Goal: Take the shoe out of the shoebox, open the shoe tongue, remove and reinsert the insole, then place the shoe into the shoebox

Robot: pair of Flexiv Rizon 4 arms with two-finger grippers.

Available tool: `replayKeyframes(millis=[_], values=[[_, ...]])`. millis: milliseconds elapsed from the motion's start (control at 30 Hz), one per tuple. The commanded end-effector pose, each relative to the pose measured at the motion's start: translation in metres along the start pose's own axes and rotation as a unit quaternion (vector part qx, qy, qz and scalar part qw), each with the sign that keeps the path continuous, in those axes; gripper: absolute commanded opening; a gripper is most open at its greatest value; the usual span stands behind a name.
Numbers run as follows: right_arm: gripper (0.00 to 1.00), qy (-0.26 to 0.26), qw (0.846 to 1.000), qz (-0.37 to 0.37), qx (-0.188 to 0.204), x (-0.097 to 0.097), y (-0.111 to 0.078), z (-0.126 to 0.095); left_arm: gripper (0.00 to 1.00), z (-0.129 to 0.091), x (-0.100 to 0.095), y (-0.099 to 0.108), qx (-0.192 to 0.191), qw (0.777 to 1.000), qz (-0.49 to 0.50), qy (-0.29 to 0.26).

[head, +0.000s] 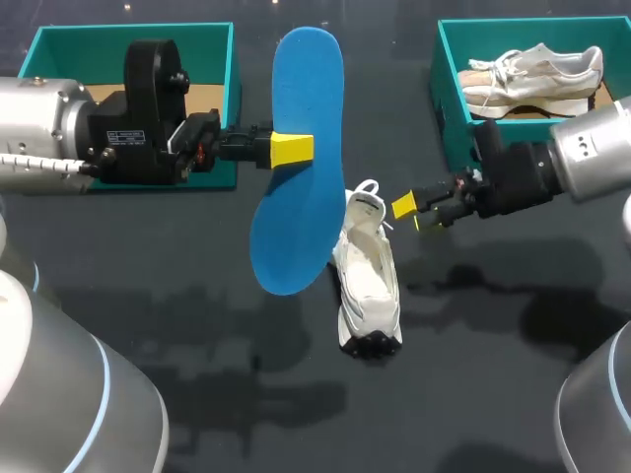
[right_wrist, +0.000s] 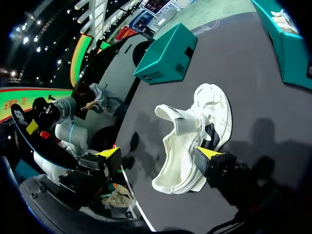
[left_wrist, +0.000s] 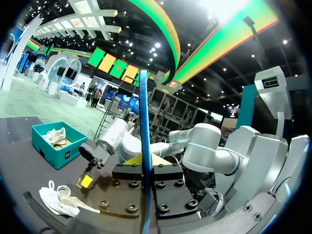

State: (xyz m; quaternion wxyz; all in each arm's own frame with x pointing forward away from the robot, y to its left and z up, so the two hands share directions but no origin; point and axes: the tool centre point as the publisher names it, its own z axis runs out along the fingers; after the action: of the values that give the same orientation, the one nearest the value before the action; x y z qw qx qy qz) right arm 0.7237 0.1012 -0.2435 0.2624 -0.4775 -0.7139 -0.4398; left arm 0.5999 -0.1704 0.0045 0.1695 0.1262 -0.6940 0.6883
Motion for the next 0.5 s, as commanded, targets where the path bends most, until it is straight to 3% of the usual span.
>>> replayKeyframes(millis=[33,200,367,433,500], values=[[1.0,0.028,1.0,-0.001,-0.006,-0.003,-0.007,-0.003,0.0,0.001,-0.001,0.001,0.005,0.999,0.031,0.004],[1.0,0.047,0.999,0.003,-0.004,0.001,-0.005,-0.005,0.0,0.005,-0.015,-0.001,-0.005,0.982,0.191,0.005],[1.0,0.099,0.994,-0.009,-0.047,0.018,0.002,-0.023,0.0,0.004,-0.029,0.001,-0.026,0.933,0.359,0.006],[1.0,0.125,0.991,-0.004,-0.049,0.022,0.006,-0.027,0.0,0.003,-0.039,0.006,-0.05,0.895,0.443,-0.013],[1.0,0.113,0.992,-0.008,-0.052,0.024,0.007,-0.028,0.0,0.003,-0.039,0.006,-0.05,0.895,0.443,-0.013]])
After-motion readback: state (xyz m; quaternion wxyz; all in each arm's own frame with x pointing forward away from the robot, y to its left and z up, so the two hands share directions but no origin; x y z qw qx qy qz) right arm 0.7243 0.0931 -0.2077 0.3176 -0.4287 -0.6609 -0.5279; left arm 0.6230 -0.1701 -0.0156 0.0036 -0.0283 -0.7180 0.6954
